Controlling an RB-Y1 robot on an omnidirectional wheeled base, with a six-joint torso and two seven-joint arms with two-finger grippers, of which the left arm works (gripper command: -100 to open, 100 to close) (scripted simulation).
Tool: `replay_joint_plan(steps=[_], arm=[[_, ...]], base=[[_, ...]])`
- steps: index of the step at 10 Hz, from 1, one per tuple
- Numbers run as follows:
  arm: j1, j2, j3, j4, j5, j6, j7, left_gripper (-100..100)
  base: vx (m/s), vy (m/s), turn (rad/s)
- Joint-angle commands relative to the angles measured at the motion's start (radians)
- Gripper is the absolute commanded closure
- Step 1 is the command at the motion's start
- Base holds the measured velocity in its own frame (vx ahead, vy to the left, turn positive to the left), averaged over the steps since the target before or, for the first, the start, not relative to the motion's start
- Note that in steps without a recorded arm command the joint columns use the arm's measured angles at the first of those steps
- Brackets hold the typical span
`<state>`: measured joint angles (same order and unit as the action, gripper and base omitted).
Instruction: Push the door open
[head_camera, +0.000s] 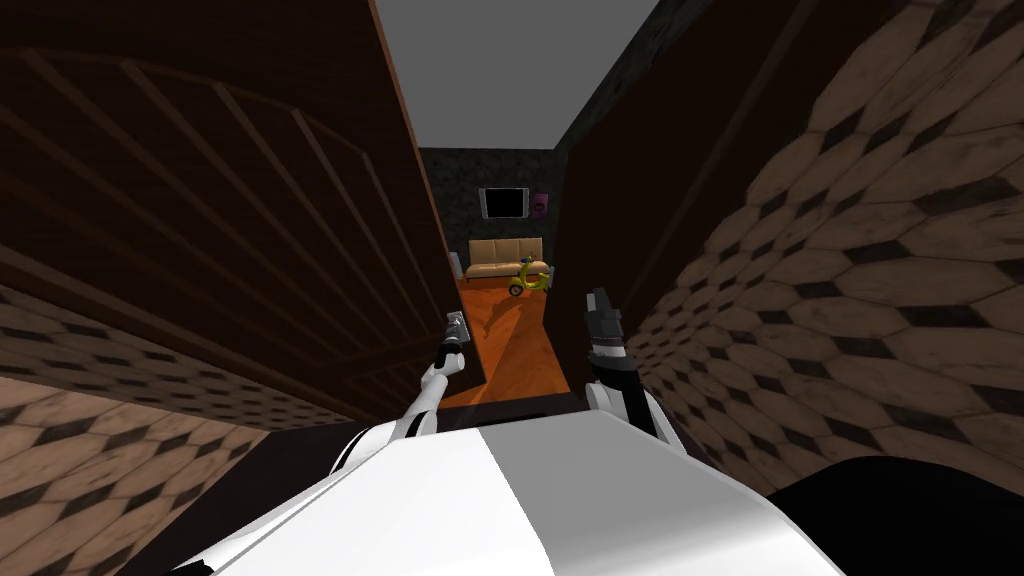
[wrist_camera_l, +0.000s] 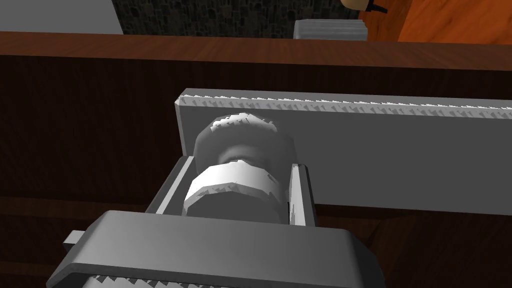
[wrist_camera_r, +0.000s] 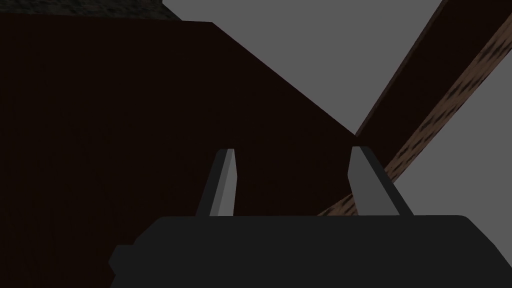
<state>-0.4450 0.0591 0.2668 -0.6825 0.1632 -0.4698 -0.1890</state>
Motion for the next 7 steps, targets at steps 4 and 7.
replay_joint_plan(steps=[4,7], arm=[[-0.011,0.038,0.054,0.025,0.021,-0.018,-0.017,100],[-0.009,0.05,0.081,0.026,0.031,-0.017,-0.026,100]], base=[[0.213,-0.06,0.059],[0.165,-0.046,0.047]])
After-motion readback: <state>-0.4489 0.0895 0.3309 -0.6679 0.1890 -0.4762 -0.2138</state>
